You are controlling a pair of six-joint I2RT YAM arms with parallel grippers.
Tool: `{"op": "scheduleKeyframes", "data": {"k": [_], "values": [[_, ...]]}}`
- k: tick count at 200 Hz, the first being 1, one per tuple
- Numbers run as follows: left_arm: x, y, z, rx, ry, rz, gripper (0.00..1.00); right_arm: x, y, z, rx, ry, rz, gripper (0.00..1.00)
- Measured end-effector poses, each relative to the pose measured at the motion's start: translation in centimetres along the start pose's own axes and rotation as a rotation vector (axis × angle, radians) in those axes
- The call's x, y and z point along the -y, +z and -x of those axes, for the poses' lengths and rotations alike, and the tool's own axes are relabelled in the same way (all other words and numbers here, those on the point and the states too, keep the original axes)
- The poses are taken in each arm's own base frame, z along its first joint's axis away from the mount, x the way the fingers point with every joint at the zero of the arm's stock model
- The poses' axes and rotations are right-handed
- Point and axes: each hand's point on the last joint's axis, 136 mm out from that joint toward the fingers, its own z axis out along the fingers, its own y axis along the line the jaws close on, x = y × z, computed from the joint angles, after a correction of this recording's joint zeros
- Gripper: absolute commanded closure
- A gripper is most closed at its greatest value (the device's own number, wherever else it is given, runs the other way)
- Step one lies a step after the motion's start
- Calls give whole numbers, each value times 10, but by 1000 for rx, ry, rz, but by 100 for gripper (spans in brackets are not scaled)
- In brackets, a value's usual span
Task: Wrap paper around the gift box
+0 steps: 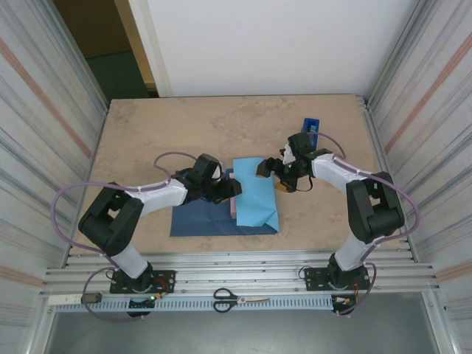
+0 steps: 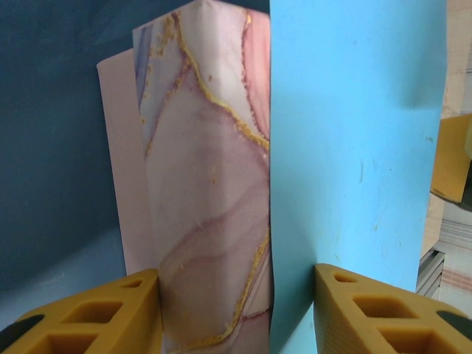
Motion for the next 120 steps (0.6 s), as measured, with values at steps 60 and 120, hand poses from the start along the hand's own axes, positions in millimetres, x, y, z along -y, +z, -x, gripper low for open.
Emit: {"op": "scheduleKeyframes", "data": {"k": [60,120], "values": [[0,0,0,-1,2,2,51,9,18,6,-51,-4,-4,21],[0,0,0,-2,8,2,51,10,15,6,-53,-30,-11,15]]}}
